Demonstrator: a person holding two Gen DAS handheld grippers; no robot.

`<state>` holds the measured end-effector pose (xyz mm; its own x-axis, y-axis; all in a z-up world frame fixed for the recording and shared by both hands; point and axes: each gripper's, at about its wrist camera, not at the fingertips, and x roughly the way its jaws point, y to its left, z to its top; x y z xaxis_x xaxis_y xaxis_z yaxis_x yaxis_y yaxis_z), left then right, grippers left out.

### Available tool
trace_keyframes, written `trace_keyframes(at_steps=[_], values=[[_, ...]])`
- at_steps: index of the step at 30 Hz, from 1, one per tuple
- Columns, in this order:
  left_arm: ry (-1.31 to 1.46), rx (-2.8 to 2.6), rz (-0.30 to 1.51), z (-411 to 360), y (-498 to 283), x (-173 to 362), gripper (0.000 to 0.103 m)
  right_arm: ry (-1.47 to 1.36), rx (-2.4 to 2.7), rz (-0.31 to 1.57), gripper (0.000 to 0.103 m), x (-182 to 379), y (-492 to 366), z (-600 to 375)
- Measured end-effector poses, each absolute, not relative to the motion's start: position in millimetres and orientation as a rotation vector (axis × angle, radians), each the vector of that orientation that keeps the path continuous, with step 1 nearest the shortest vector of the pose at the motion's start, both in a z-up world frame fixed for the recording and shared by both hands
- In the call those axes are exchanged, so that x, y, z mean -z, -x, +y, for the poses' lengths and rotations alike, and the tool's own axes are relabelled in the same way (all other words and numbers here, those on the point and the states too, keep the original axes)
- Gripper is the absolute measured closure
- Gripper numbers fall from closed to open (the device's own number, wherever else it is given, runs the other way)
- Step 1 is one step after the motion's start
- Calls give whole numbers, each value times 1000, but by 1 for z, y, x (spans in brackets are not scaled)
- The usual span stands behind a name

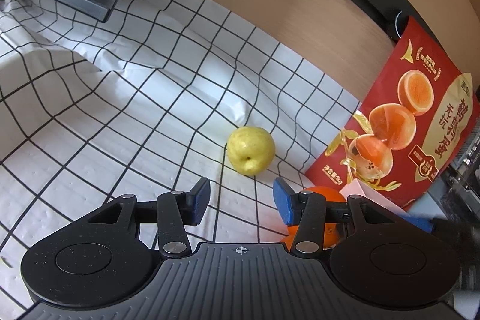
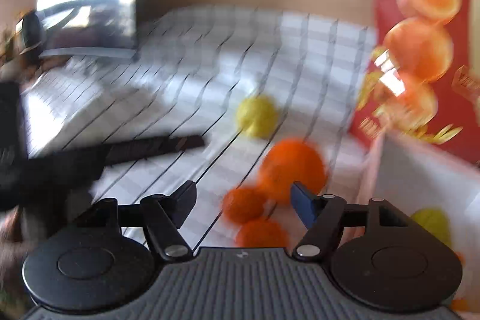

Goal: Organize fruits
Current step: 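Grasp the large orange with the right gripper while the left moves toward a tangerine, then grasp a tangerine on the cloth with the left gripper while the right holds the large orange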

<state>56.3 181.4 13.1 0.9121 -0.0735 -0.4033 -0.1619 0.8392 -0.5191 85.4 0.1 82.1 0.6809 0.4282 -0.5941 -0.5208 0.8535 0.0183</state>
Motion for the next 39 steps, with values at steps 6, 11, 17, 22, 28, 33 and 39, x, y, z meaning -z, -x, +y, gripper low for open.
trace_keyframes(at_steps=[6,11,17,22,28,33,39], values=[[617,-64,409,188,-54,-13,52,120,-351,636,18,-79,-137,4],[623,-50,401,187,-53,-15,52,167,-309,754,18,-55,-169,20],[601,-39,406,183,-54,-15,52,174,-298,859,18,-48,-180,30],[607,-53,408,187,-54,-13,52,255,-304,811,29,-51,-160,44],[618,-42,406,189,-53,-13,52,99,-432,837,33,-70,-159,17],[609,-16,413,186,-53,-14,52,107,-470,757,33,-101,-130,2],[588,22,427,178,-54,-14,52,110,-512,696,33,-119,-62,-56]])
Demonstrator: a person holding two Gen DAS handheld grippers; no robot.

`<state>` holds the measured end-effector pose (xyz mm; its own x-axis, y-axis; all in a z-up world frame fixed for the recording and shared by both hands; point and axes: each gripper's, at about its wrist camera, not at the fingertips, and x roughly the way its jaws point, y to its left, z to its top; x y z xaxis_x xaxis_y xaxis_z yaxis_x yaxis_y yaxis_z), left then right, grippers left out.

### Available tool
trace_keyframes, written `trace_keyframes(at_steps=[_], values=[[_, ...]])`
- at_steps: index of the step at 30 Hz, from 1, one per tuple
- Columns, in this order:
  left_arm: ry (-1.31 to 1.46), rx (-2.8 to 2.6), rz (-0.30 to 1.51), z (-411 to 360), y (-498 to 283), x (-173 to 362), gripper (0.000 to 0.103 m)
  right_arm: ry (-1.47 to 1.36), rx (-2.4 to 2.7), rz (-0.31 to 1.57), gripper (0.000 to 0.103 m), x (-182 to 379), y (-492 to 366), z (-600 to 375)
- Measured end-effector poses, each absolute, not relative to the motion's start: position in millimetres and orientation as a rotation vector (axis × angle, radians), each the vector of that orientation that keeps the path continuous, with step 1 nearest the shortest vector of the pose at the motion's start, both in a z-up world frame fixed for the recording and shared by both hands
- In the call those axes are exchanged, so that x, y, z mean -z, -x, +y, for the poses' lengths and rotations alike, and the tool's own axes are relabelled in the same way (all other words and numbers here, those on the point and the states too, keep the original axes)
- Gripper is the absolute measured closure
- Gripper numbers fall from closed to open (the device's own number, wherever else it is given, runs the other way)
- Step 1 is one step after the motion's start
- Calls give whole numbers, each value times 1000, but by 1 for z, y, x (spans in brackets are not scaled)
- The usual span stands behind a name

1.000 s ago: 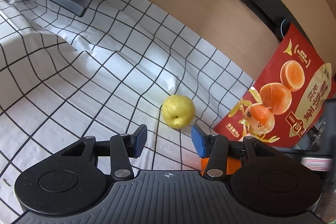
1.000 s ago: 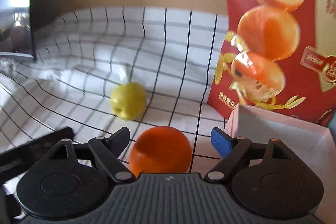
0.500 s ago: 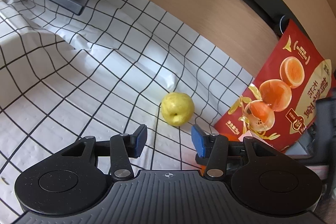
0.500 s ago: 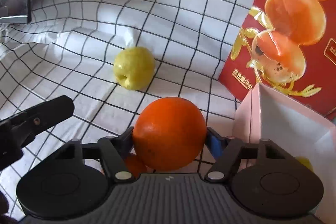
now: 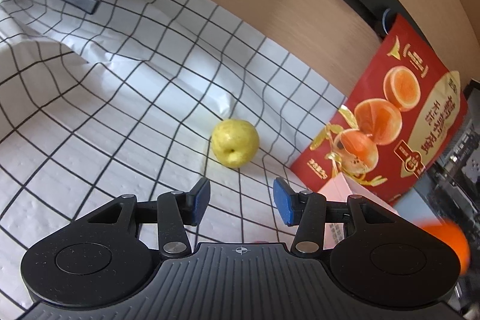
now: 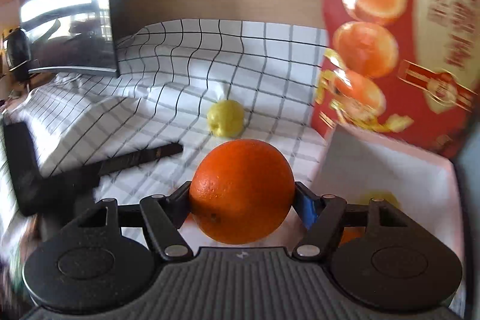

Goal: Organize fruits
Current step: 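Grasp a tangerine on the cloth with the left gripper while the right holds the large orange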

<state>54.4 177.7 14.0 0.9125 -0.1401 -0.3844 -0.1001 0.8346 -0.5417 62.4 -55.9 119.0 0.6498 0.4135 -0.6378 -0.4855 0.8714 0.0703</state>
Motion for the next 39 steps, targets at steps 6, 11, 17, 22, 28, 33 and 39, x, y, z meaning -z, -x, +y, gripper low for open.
trace_keyframes(at_steps=[6,11,17,22,28,33,39], values=[[573,55,414,169,-50,-17,52,82,-469,703,33,-82,1,-126],[520,138,457,153,-38,-25,52,108,-386,723,32,-32,15,-158],[419,90,500,139,-34,-28,52,78,-383,648,17,-16,27,-177],[423,69,551,134,-42,-22,52,-13,-382,661,14,-15,20,-190],[416,3,588,136,-48,-12,51,-11,-407,703,12,-10,18,-185],[463,32,598,139,-54,-9,51,13,-410,714,10,-9,18,-181],[428,48,608,123,-63,-6,53,4,-407,715,10,-9,18,-183]])
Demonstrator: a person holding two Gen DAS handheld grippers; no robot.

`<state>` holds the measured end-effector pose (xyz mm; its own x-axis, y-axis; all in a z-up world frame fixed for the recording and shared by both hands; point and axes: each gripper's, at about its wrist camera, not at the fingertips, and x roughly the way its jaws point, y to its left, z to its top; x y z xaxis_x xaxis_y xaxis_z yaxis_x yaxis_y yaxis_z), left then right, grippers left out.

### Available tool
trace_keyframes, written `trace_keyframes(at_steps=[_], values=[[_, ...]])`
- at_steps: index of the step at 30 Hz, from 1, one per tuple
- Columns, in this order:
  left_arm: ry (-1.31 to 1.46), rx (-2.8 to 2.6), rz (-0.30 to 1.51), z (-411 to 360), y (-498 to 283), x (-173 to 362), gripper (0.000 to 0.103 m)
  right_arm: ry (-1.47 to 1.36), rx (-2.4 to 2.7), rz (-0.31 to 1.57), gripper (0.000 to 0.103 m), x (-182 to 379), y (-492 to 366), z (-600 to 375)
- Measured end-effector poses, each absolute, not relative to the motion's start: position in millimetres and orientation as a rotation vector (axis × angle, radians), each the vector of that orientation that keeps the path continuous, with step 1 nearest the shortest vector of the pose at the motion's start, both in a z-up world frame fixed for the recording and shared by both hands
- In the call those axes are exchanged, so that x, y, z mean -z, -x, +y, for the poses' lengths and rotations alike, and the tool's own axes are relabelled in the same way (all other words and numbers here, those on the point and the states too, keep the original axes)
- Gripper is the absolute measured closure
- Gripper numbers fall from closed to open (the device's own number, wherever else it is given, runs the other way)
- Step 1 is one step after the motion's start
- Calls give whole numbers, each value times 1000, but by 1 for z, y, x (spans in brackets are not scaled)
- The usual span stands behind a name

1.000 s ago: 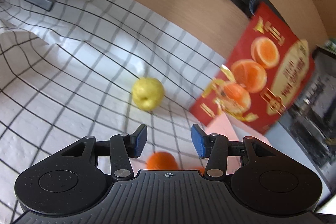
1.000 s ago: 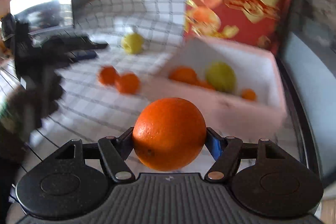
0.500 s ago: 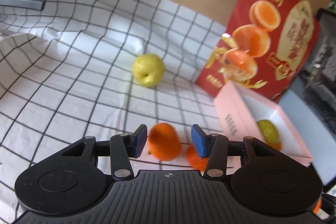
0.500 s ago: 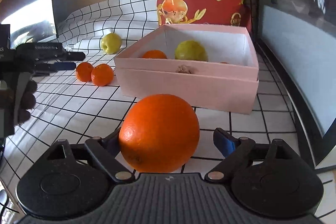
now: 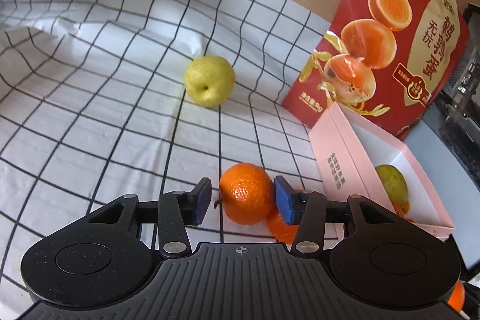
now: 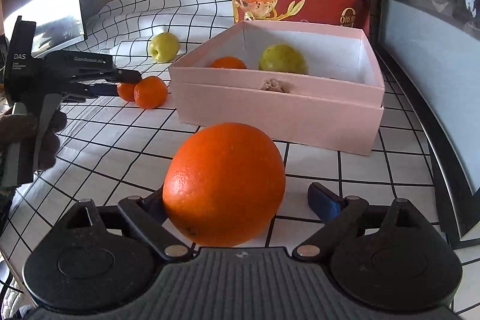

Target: Organize fruits

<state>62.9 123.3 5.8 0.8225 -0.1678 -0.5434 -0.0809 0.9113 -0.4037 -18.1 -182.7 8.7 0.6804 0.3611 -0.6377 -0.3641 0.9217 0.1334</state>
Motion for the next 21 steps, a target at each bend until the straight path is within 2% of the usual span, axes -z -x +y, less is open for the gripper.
trace_keyframes(at_steps=[1,7,14,21], values=[[425,54,599,122,-62,-6,58,3,-407,715,10,-9,18,-183],[454,36,584,128,-47,-8,59,-10,-408,714,10,-9,18,-184],[449,146,476,109,15,-30,59,-23,-413,713,9,-9,17,-187],[328,343,623,55,23,-25,59,-20,-394,715,6,-9,18,-186]])
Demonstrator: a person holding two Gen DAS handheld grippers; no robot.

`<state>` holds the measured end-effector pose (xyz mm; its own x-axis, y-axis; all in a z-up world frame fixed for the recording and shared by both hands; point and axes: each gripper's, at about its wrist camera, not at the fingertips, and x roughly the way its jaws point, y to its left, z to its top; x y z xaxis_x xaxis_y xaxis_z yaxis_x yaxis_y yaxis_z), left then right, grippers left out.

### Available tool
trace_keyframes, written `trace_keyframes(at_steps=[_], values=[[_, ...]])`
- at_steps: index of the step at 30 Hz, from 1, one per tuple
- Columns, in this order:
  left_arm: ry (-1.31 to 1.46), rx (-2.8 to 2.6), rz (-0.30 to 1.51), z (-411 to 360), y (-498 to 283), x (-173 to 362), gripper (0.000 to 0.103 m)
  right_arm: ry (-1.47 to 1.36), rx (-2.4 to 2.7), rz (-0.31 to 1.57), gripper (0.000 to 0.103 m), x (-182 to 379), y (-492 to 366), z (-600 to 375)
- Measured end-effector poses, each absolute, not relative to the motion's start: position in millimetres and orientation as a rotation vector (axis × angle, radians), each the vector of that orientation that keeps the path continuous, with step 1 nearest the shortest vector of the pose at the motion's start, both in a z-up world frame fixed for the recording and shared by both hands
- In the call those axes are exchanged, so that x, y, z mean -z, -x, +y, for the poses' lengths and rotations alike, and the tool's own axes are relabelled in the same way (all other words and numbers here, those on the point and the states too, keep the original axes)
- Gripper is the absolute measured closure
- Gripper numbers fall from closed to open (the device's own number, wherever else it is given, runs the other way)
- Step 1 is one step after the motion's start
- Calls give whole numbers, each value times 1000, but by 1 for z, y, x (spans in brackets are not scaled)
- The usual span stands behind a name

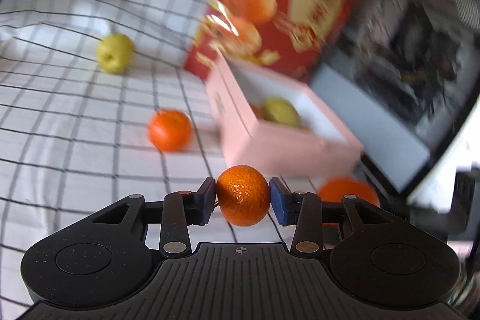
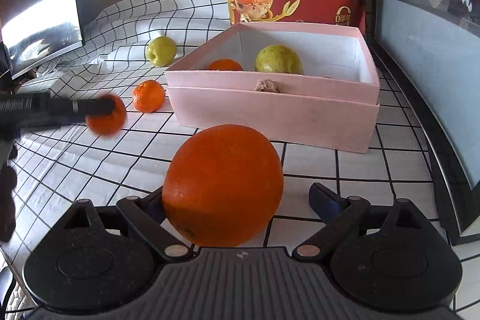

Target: Organize fruits

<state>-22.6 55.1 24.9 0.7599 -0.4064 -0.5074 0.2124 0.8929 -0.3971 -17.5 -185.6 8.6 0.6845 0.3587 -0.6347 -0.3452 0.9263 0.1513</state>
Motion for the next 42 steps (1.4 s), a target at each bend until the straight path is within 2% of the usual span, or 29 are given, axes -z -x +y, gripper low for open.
trace_keyframes(at_steps=[10,17,22,34,42], values=[[282,421,670,50,26,-8,58,41,-399,740,0,-7,15,-178],[272,408,632,57,22,-10,54,134,-406,763,0,-6,15,-166],[283,325,562,71,33,-17,57,140,-421,768,0,-6,18,-168],[52,268,541,38,43,-20,56,137,-418,758,0,-7,23,-168],[23,187,589,37,27,-14,53,139,-420,758,0,-7,23,-169]])
